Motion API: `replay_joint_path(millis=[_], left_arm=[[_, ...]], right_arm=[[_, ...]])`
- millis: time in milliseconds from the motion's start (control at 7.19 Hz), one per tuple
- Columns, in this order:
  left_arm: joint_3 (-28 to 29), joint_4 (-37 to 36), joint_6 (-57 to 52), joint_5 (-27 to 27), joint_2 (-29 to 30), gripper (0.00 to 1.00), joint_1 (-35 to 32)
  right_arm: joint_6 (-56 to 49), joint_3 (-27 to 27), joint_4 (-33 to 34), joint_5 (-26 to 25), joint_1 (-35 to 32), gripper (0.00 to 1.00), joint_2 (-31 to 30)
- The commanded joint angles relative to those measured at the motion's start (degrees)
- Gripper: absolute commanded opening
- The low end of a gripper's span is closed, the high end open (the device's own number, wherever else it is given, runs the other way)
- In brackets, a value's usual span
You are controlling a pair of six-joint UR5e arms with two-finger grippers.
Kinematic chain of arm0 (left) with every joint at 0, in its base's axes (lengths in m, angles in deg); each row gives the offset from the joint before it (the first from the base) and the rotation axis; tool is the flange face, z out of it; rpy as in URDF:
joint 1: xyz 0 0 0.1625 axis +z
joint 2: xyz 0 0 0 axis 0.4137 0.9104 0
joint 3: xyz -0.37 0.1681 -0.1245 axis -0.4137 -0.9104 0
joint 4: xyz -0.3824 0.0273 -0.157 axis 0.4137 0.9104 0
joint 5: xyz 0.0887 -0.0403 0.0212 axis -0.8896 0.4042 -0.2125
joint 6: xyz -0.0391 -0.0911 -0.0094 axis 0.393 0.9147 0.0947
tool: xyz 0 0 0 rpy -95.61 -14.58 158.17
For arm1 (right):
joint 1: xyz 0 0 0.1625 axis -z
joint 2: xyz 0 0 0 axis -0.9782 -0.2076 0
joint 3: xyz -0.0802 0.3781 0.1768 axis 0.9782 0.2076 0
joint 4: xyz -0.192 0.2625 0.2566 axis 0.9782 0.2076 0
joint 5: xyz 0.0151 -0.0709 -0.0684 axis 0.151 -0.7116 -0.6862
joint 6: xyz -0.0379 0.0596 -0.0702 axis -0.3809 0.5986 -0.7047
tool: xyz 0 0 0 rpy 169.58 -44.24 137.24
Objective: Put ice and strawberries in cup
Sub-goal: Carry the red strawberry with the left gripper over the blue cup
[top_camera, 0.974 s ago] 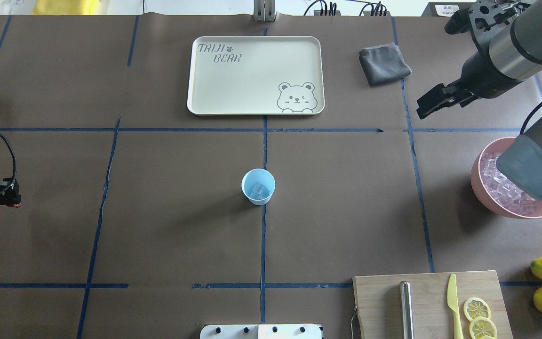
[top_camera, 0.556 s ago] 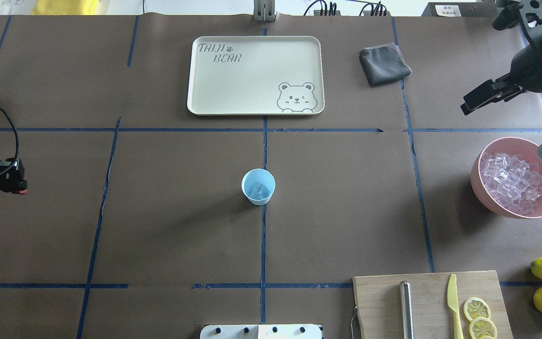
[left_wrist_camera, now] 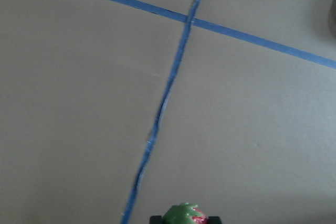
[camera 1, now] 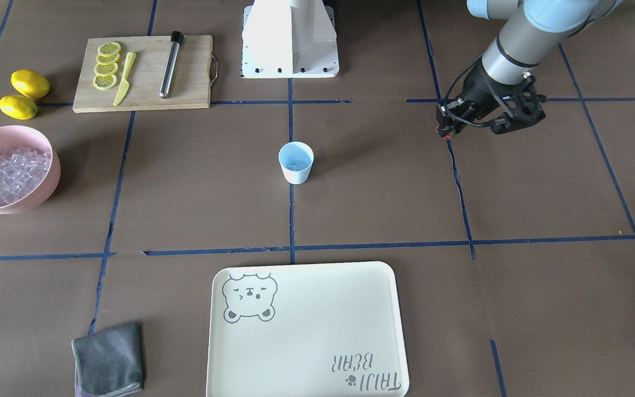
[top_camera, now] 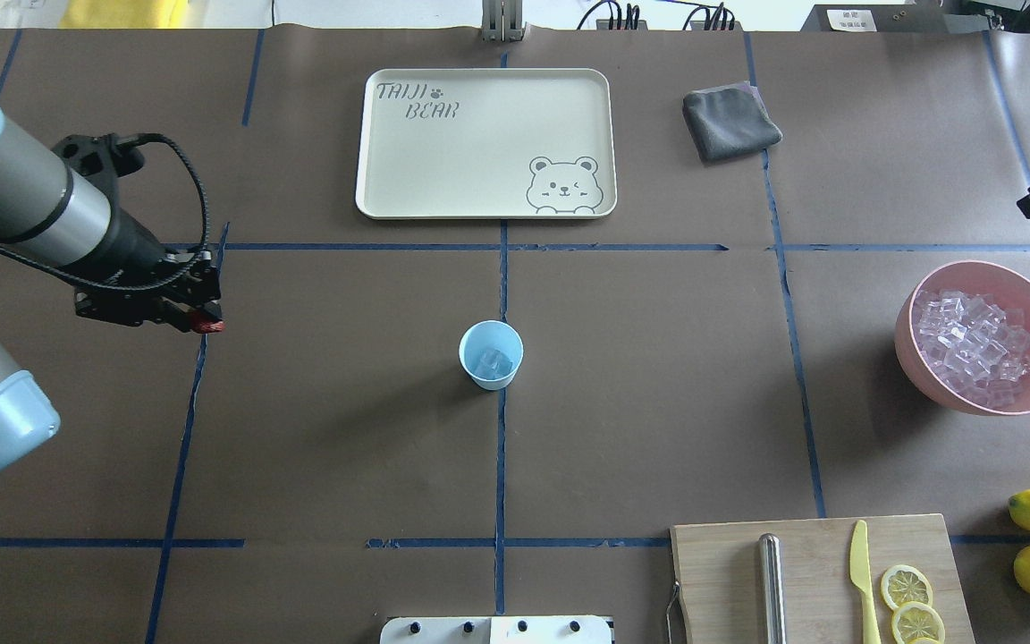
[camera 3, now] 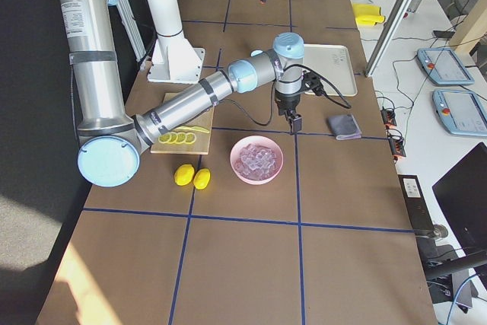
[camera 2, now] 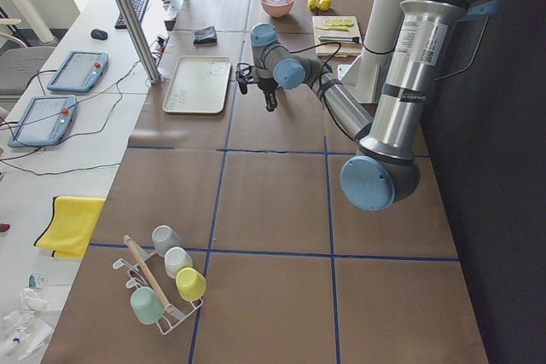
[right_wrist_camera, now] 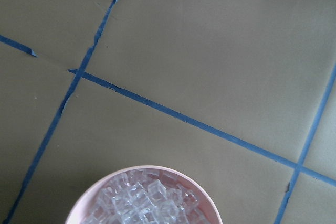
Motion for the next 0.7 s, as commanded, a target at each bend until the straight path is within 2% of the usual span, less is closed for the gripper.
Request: replay_joint_path(millis=[0,278,556], left_arm=[[8.87,0.53,10.76,-3.48,13.69,0.00,6.12],[17.22,6.90,16.92,-3.58,21.37,0.00,6.93],[23.47,12.98,18.18,-8.04,23.23,0.00,10.70]], right_arm=[[-6.25,1.60,-0.11,0.59,-4.43,1.00,-2.98],[-8.38,3.01,-0.11,1.47,-5.94,1.00,-3.87],[-8.38,3.10,-0.02,1.73,-6.38,1.00,-4.31]])
